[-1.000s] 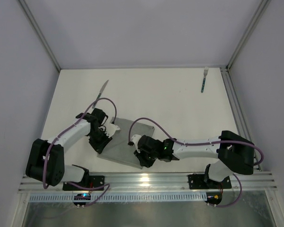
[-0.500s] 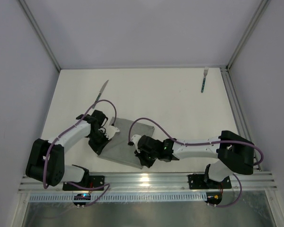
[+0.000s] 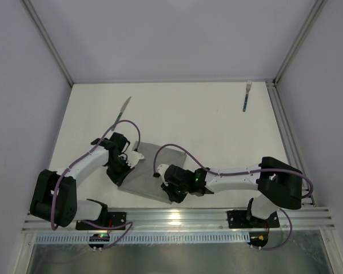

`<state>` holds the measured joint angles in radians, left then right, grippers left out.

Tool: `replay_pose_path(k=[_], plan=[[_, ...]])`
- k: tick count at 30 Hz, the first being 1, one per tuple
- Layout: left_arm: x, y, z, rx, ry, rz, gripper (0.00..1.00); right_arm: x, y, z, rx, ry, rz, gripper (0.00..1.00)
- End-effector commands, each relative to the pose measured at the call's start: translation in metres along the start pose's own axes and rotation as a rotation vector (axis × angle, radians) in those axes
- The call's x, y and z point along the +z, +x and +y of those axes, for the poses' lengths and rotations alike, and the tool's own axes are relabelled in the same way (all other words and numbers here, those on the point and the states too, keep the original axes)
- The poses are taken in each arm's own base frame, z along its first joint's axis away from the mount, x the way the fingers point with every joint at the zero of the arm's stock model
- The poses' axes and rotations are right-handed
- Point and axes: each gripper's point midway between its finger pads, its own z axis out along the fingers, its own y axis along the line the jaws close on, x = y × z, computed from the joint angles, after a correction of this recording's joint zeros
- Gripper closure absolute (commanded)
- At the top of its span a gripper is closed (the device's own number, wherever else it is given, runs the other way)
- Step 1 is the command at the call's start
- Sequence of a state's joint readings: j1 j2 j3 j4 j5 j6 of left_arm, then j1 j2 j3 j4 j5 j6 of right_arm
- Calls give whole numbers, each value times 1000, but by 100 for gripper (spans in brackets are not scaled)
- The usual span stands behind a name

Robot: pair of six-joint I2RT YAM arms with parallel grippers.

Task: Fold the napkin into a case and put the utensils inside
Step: Smooth out the upper triangle-folded napkin at the center of the board.

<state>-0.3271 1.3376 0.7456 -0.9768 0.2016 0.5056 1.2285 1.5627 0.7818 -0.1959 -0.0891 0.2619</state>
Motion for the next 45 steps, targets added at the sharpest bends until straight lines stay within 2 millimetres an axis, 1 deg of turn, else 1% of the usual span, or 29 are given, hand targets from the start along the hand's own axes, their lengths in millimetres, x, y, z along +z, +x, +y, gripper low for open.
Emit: replay_pose_path(k=[1,3,7,9,10,11,12,13,15,17,22,25,28,30,31,34,35,37,39,40,41,43,44,45], plan=[[-3,-4,2,13,-17,-18,100,-1,-12,0,-7,23,-35,87],[-3,-4,1,15,-12,-18,100,-3,-13,0,-7,20,-39,91],[-5,-5,0,17,-5,-24,100,-9,-16,2,-8,12,-49,91],[-7,-5,-2,19,-2,-28,100,-13,-21,4,-12,7,-60,92],[-7,-5,-2,21,0,-30,100,-14,-20,4,-14,9,-56,93],[-9,-6,-3,26,1,-32,100,-18,-23,5,-20,7,-68,97],[-10,-6,-4,29,5,-35,100,-21,-27,7,-28,4,-76,97],[-12,-5,-5,32,10,-32,100,-23,-26,8,-36,1,-72,97],[-16,-6,-6,45,12,-40,100,-30,-32,13,-61,-10,-89,97],[-19,-5,-8,50,20,-39,100,-32,-33,17,-73,-23,-95,97],[-19,-2,-10,58,27,-28,100,-26,-27,18,-71,-32,-78,97],[-19,-1,-10,58,27,-22,100,-25,-29,15,-69,-14,-88,96],[-19,1,-13,66,46,-13,100,-25,-35,16,-65,-12,-104,93],[-20,8,-17,71,62,14,100,-26,-39,20,-59,-30,-118,91],[-20,12,-16,76,57,26,100,-26,-44,22,-52,-40,-139,90],[-19,14,-13,100,42,35,100,-21,-54,26,-42,-57,-171,87],[-17,13,-10,102,35,44,100,-16,-57,26,-33,-55,-170,87],[-12,12,-6,114,28,61,100,-9,-65,25,-23,-47,-196,86],[-5,17,-2,125,21,117,100,-2,-67,25,-4,-49,-204,86],[-1,18,1,135,10,126,100,-1,-72,26,-1,-59,-225,86],[2,20,4,146,-2,145,100,2,-71,26,6,-62,-223,87],[8,23,6,170,-8,173,100,11,-61,26,26,-65,-188,87],[11,23,7,177,-14,176,100,16,-52,22,41,-62,-164,87],[12,24,8,176,-18,188,100,19,-54,24,63,-78,-183,87]])
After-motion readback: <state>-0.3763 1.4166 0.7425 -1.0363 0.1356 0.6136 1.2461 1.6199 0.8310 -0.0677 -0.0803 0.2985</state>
